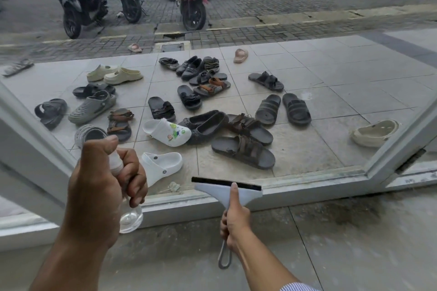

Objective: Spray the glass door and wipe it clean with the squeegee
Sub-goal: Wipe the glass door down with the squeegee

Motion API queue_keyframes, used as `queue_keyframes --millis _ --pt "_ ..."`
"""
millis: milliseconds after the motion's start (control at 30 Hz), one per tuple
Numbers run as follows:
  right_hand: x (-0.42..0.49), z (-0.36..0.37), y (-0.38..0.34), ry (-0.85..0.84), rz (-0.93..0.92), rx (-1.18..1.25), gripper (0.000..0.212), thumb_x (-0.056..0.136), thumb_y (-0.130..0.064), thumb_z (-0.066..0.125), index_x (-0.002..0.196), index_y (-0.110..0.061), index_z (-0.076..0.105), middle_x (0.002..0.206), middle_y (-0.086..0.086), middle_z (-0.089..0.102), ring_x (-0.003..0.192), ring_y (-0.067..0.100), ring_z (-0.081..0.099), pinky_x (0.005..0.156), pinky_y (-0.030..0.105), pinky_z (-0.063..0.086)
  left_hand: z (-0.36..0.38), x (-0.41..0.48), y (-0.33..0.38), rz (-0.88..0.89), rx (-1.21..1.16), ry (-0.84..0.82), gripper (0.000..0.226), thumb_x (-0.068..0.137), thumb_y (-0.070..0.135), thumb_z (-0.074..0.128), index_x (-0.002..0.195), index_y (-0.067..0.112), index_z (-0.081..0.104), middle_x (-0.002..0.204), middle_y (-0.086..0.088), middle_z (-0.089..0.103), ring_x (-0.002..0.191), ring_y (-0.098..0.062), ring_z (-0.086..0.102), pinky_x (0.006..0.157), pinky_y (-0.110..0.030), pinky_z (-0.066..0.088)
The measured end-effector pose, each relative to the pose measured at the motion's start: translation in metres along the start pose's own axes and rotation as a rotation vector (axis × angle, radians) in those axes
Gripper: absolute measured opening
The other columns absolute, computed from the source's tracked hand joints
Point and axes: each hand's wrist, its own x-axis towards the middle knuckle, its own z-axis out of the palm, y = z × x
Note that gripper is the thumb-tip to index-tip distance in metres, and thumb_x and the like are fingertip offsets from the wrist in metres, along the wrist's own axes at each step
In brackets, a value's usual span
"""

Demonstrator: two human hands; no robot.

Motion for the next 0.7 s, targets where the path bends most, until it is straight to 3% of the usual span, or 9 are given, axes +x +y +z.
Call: queue_keyframes --millis 167,233,367,467,600,700 --pt "0.004 0.005 0.009 0.211 -0.105 -0.055 0.085 0.062 -0.091 0.049 0.075 -0.009 0.065 0.058 0.003 0.059 0.049 0.019 0.054 0.045 0.028 0.040 0.006 -0.009 0.008 0.029 0.008 0.028 0.047 0.080 0.044 0.034 0.041 0.018 0.035 0.040 -0.010 0.027 0.037 -0.019 0.025 0.040 -0.027 0.023" --pt "0.001 0.002 0.008 0.189 -0.132 -0.022 0.083 0.061 -0.092 0.047 0.071 -0.011 0.061 0.057 0.002 0.056 0.047 0.017 0.051 0.044 0.026 0.037 0.007 -0.010 0.009 0.032 0.017 0.032 0.046 0.076 0.048 0.039 0.042 0.018 0.036 0.040 -0.010 0.027 0.038 -0.020 0.025 0.041 -0.030 0.021" --pt "-0.015 -0.004 -0.017 0.067 -0.248 0.087 0.064 0.084 -0.074 0.049 0.060 -0.014 0.048 0.045 0.001 0.038 0.035 0.013 0.032 0.038 0.023 0.026 0.008 -0.009 0.008 0.021 0.014 0.026 0.044 0.067 0.054 0.043 0.043 0.019 0.035 0.041 -0.008 0.026 0.040 -0.020 0.025 0.041 -0.029 0.022" --pt "-0.019 0.000 -0.045 0.045 -0.391 0.158 0.063 0.084 -0.073 0.053 0.069 -0.011 0.054 0.047 0.002 0.039 0.037 0.015 0.034 0.038 0.023 0.030 0.011 -0.005 0.006 0.021 0.015 0.022 0.043 0.067 0.054 0.043 0.045 0.018 0.035 0.044 -0.008 0.025 0.041 -0.020 0.026 0.039 -0.026 0.025" --pt "-0.007 0.005 -0.041 0.117 -0.444 0.054 0.072 0.074 -0.084 0.053 0.056 -0.014 0.046 0.047 0.005 0.040 0.040 0.018 0.037 0.044 0.029 0.033 0.016 -0.002 0.000 0.024 0.004 0.025 0.045 0.072 0.051 0.042 0.052 0.012 0.031 0.048 -0.009 0.023 0.042 -0.020 0.026 0.039 -0.024 0.026" --pt "0.006 0.006 -0.031 0.197 -0.507 -0.008 0.065 0.075 -0.076 0.057 0.058 -0.013 0.056 0.054 0.000 0.059 0.048 0.014 0.055 0.049 0.026 0.044 0.020 0.000 -0.006 0.021 0.011 0.031 0.044 0.080 0.044 0.037 0.052 0.011 0.030 0.047 -0.009 0.023 0.041 -0.020 0.025 0.039 -0.025 0.024"
